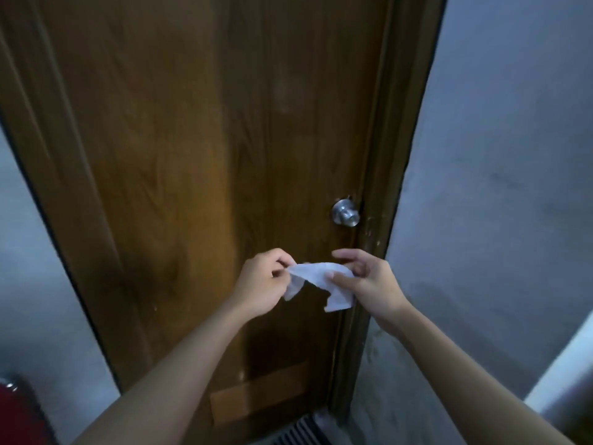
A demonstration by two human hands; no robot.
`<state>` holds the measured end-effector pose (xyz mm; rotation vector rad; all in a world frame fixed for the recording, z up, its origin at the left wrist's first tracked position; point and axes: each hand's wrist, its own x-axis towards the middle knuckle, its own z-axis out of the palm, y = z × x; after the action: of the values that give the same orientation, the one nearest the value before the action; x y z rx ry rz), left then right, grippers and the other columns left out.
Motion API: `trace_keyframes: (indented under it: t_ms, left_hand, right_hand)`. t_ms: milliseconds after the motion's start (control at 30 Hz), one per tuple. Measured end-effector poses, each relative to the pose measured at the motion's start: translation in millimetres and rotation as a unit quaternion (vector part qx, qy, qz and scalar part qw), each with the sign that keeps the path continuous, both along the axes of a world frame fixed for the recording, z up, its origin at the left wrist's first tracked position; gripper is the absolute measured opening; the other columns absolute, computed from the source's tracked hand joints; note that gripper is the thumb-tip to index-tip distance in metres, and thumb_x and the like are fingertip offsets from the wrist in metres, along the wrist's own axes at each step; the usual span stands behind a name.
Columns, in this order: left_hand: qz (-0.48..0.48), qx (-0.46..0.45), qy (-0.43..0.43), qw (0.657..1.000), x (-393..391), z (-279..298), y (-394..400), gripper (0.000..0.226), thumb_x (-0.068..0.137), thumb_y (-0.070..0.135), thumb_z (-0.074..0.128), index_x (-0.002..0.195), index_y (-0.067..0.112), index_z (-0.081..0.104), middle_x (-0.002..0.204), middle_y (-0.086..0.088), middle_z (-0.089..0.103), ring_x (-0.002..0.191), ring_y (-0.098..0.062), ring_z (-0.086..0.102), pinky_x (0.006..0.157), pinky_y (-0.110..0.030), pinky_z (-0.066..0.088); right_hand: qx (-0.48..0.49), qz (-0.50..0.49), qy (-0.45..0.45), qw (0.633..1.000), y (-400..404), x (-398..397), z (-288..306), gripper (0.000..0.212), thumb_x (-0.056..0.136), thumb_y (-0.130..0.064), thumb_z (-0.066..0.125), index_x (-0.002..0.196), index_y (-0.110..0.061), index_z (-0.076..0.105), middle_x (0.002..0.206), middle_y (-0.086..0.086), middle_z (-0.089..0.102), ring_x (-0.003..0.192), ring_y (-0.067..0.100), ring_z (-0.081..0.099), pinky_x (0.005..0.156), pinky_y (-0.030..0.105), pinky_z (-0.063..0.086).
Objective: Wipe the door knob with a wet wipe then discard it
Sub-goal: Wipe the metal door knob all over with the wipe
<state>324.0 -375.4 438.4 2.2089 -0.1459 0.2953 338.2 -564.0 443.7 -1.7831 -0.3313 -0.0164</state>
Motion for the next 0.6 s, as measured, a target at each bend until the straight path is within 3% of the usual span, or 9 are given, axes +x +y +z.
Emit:
trace_keyframes:
  t_ms: [100,233,333,500,600]
  left_hand:
    - [-0.024,-0.018,0.028,0.999,10.3,4.5,-19.1,0.023,0.082,0.006,0.058,0.084,0.028,0.059,0.092,0.003,0.066,0.089,-0.012,0.063,0.071,-0.021,0.05]
    - [-0.066,-0.124,0.081,0.987,18.5,10.2,-41.5,0.025,0.075,0.024,0.051,0.093,0.016,0.067,0.097,-0.007,0.068,0.097,-0.022,0.062,0.088,-0.038,0.046]
    - [-0.058,-0.183,0.08,0.978,32.3,10.9,-47.9,0.023,0.083,0.032,0.056,0.092,0.015,0.068,0.09,-0.005,0.07,0.091,-0.021,0.065,0.084,-0.035,0.047]
    - [-0.037,-0.146,0.056,0.987,74.2,18.3,-47.0,0.011,0.088,0.025,0.056,0.092,0.019,0.063,0.088,0.0,0.066,0.086,-0.013,0.062,0.07,-0.022,0.047]
    - [-0.055,-0.192,0.064,0.978,107.9,24.8,-46.8,0.007,0.088,0.023,0.055,0.089,0.021,0.062,0.095,-0.006,0.067,0.094,-0.021,0.064,0.081,-0.034,0.052]
  right_hand:
    - [0.06,0.035,0.016,0.997,-10.6,8.4,9.7,0.037,0.079,-0.016,0.069,0.114,-0.021,0.057,0.092,0.008,0.07,0.08,0.019,0.07,0.069,0.036,0.058]
    - [0.097,0.069,0.022,0.993,-17.2,23.6,10.2,0.041,0.08,-0.013,0.067,0.118,-0.021,0.054,0.102,0.009,0.07,0.088,0.021,0.07,0.069,0.031,0.057]
    - [0.12,0.083,0.028,0.989,-17.5,39.0,5.7,0.039,0.083,-0.01,0.064,0.119,-0.023,0.053,0.106,0.006,0.07,0.094,0.022,0.068,0.076,0.035,0.057]
    - [0.11,0.026,-0.002,0.994,-24.2,68.8,0.4,0.041,0.082,-0.002,0.063,0.119,-0.018,0.054,0.1,0.006,0.069,0.083,0.014,0.07,0.062,0.023,0.054]
    - [0.055,-0.032,-0.029,0.998,-25.3,92.9,-0.6,0.041,0.08,-0.007,0.066,0.119,-0.018,0.054,0.096,0.005,0.066,0.079,0.016,0.068,0.064,0.024,0.056]
